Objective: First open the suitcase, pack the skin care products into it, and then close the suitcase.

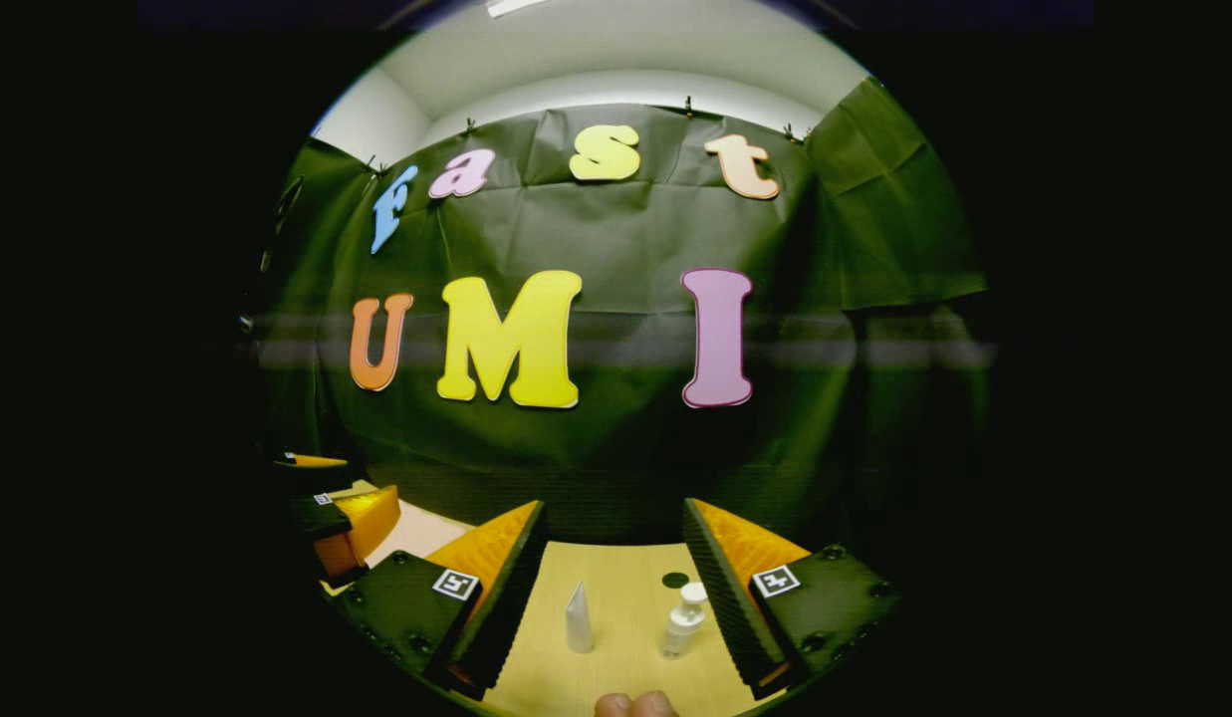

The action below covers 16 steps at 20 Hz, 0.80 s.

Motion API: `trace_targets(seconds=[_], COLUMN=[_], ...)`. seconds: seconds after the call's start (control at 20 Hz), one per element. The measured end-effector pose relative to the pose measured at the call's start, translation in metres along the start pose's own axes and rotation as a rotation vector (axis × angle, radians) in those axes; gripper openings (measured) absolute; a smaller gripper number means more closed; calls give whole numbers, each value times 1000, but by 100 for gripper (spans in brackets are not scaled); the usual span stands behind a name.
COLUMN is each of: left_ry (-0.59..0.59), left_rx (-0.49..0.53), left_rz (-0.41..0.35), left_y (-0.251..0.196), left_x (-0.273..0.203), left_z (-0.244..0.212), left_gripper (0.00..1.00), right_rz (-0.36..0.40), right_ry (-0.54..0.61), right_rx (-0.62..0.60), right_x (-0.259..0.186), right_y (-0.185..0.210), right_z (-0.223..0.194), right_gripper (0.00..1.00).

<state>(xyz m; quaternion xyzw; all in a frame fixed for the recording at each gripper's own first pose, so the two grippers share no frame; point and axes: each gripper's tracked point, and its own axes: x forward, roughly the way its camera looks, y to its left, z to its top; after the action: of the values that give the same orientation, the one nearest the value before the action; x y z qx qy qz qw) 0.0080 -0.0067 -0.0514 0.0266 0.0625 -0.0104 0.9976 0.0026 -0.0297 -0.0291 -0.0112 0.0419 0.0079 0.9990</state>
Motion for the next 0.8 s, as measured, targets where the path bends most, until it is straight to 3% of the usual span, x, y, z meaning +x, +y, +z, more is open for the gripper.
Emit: trace_targets(seconds=[0.25,0.45,0.8], left_ry=[90,197,360], left_rx=[172,386,646], left_rz=[-84,-123,-130], left_y=[-10,-13,-10], left_x=[17,36,58], left_z=[-44,-100,-172], left_gripper=[98,99,98], right_rz=[-43,-93,-140], right_ry=[24,64,104], right_rx=[-33,-41,-67], right_x=[-4,-6,-14], right_y=[-32,-63,-96], right_z=[-14,-32,-45], right_gripper=[81,81,81])
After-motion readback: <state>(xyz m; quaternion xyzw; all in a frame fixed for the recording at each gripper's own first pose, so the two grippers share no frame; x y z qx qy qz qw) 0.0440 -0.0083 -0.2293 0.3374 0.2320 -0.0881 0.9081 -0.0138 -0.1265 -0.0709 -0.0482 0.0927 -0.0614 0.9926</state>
